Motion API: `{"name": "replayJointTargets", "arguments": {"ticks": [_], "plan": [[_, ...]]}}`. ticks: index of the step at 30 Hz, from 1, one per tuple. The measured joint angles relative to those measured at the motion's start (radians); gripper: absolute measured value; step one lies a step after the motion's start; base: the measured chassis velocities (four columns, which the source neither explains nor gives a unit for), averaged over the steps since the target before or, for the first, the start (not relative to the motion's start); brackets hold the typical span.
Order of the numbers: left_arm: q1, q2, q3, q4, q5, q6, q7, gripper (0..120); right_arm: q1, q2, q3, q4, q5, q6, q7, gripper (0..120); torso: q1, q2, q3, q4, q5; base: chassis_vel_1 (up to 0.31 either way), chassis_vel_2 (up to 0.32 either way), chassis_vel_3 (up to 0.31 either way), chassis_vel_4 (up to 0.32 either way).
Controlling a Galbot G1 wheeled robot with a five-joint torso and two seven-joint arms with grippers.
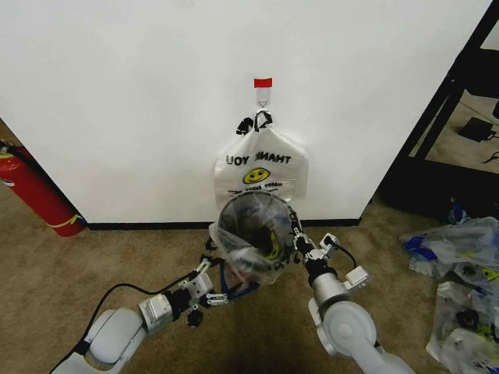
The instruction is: Pick up the garbage bag from the wall and place it over the trash bin.
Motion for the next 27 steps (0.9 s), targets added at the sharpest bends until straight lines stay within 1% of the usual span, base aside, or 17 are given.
{"name": "replayJointTargets", "arguments": {"ticks": [3,7,9,11,13,14,15,16,22,27], "plan": [[-0.012,-0.003,0.004,0.019,-0.009,-0.006,-0.019,95,-0.010,-0.009,0.003,0.016,-0.001,-0.003,0.009,1,0.000,0.000,0.000,-0.0001,-0.0001,0.000,0.000,0.000,0.000],[-0.006,-0.001,0.009,0.012,-0.053,-0.026,0.006,92,-0.010,-0.009,0.006,0.020,-0.001,-0.004,0.014,1,0.000,0.000,0.000,0.0000,0.0000,0.000,0.000,0.000,0.000],[-0.003,0.000,0.007,0.003,-0.086,-0.057,0.068,91,-0.007,-0.008,0.007,0.019,-0.001,-0.005,0.016,1,0.000,0.000,0.000,0.0001,0.0000,0.000,0.000,0.000,0.000],[-0.003,-0.004,-0.011,0.001,-0.091,-0.094,0.156,90,0.002,-0.005,0.008,0.008,-0.002,-0.006,0.018,1,0.000,0.000,0.000,0.0000,0.0000,0.000,0.000,0.000,0.000],[-0.003,-0.007,-0.028,-0.005,-0.080,-0.117,0.210,91,0.010,-0.001,0.008,-0.004,-0.003,-0.007,0.022,1,0.000,0.000,0.000,0.0001,0.0001,0.000,0.000,0.000,0.000],[-0.003,-0.007,-0.028,-0.005,-0.080,-0.117,0.210,91,0.010,-0.001,0.008,-0.004,-0.003,-0.007,0.022,1,0.000,0.000,0.000,0.0001,0.0001,0.000,0.000,0.000,0.000],[0.001,-0.008,-0.039,-0.011,-0.074,-0.128,0.236,91,0.015,0.001,0.008,-0.012,-0.004,-0.008,0.026,1,0.000,0.000,0.000,-0.0001,0.0001,0.000,0.000,0.000,0.000],[0.008,-0.008,-0.053,-0.020,-0.070,-0.139,0.262,94,0.021,0.005,0.008,-0.022,-0.006,-0.008,0.027,1,0.000,0.000,0.000,0.0001,0.0001,0.000,0.000,0.000,0.000],[0.022,-0.016,-0.120,-0.031,-0.080,-0.167,0.314,98,0.027,0.012,0.007,-0.041,-0.014,-0.009,0.026,1,0.000,0.000,0.000,0.0000,0.0000,0.000,0.000,0.000,0.000],[0.022,-0.028,-0.154,-0.014,-0.111,-0.166,0.311,99,0.023,0.017,0.008,-0.041,-0.006,-0.017,0.040,1,0.000,0.000,0.000,0.0000,0.0000,0.000,0.000,0.000,0.000]]}}
